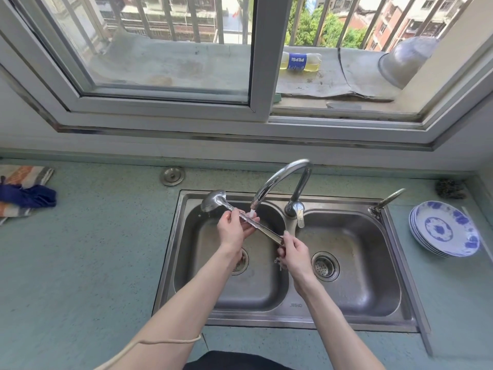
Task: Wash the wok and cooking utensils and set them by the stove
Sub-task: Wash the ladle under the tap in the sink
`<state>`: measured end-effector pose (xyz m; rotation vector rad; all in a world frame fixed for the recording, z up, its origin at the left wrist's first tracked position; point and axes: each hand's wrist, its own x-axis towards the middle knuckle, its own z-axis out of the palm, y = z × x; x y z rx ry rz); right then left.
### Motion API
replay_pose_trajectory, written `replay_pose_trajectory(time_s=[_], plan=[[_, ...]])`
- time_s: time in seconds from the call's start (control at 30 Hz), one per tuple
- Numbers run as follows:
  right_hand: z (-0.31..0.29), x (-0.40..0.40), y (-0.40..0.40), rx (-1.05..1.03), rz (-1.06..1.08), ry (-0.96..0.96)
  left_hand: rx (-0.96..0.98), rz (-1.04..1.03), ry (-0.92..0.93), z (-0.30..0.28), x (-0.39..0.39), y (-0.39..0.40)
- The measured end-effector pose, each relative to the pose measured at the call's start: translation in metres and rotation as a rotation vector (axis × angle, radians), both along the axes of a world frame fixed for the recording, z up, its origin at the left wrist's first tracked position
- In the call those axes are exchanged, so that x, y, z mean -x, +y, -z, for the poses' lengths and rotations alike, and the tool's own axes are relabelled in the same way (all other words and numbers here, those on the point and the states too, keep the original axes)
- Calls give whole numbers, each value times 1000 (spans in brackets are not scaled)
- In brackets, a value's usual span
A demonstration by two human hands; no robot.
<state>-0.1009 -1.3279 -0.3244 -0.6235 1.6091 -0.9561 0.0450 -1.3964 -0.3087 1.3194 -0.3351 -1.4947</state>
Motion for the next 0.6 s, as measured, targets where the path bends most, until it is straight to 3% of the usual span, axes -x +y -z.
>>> replay_pose_trajectory(time_s=[0.6], plan=[[-24, -26, -39, 88, -105, -132, 10, 18, 101, -12, -9, -4]])
